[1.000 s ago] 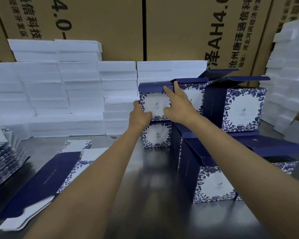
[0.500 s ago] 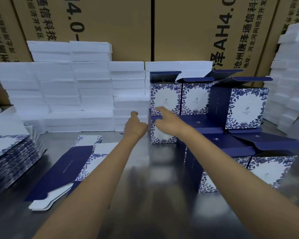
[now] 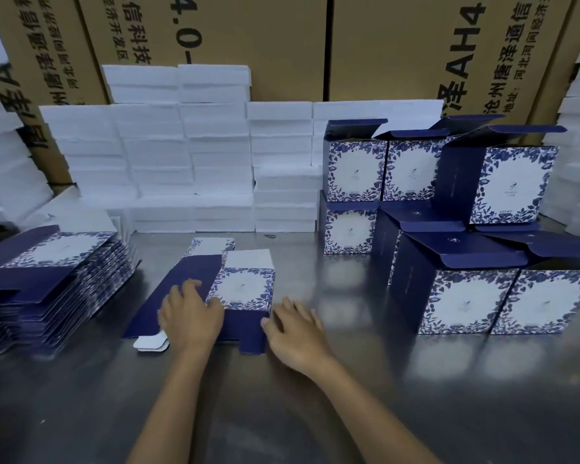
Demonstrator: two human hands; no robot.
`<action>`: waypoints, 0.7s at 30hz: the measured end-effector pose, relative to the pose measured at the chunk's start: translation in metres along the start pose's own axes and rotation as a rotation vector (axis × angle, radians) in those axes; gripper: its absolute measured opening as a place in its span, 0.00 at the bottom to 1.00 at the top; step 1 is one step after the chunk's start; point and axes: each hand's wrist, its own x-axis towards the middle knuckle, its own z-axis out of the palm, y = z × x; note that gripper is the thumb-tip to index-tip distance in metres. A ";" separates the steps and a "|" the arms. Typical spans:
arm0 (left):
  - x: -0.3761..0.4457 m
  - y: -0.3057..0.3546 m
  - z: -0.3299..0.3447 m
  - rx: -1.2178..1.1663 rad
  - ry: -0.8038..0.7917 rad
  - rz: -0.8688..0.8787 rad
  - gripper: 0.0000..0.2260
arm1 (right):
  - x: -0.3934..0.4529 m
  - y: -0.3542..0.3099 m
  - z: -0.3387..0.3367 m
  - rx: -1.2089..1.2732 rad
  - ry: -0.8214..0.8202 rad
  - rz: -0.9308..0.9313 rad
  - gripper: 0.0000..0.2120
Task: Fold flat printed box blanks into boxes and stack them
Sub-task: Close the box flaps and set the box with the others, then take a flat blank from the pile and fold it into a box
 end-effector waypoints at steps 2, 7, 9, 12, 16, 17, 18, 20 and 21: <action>0.005 -0.013 -0.006 0.113 0.033 -0.049 0.22 | -0.005 0.005 0.008 -0.001 0.083 -0.030 0.23; 0.017 -0.033 -0.014 0.279 -0.054 -0.218 0.31 | -0.008 0.007 0.011 -0.044 0.122 -0.057 0.23; 0.018 -0.034 -0.014 0.277 -0.051 -0.219 0.31 | -0.008 0.006 0.010 -0.047 0.111 -0.067 0.22; 0.019 -0.031 -0.013 0.227 0.012 -0.194 0.29 | -0.008 0.005 0.008 -0.021 0.087 -0.072 0.20; 0.017 -0.025 -0.015 0.152 0.158 -0.158 0.25 | -0.007 0.002 0.006 0.095 0.181 -0.068 0.18; 0.016 -0.021 -0.016 0.113 0.217 -0.127 0.24 | -0.007 0.001 0.005 0.166 0.231 -0.057 0.17; 0.014 -0.017 -0.017 0.066 0.275 -0.091 0.23 | -0.007 -0.001 0.003 0.266 0.286 -0.036 0.16; 0.010 -0.007 -0.018 -0.021 0.377 -0.027 0.22 | -0.007 -0.005 -0.003 0.527 0.364 0.045 0.13; 0.008 -0.001 -0.020 -0.061 0.418 0.000 0.21 | -0.007 -0.006 -0.006 0.654 0.379 0.081 0.11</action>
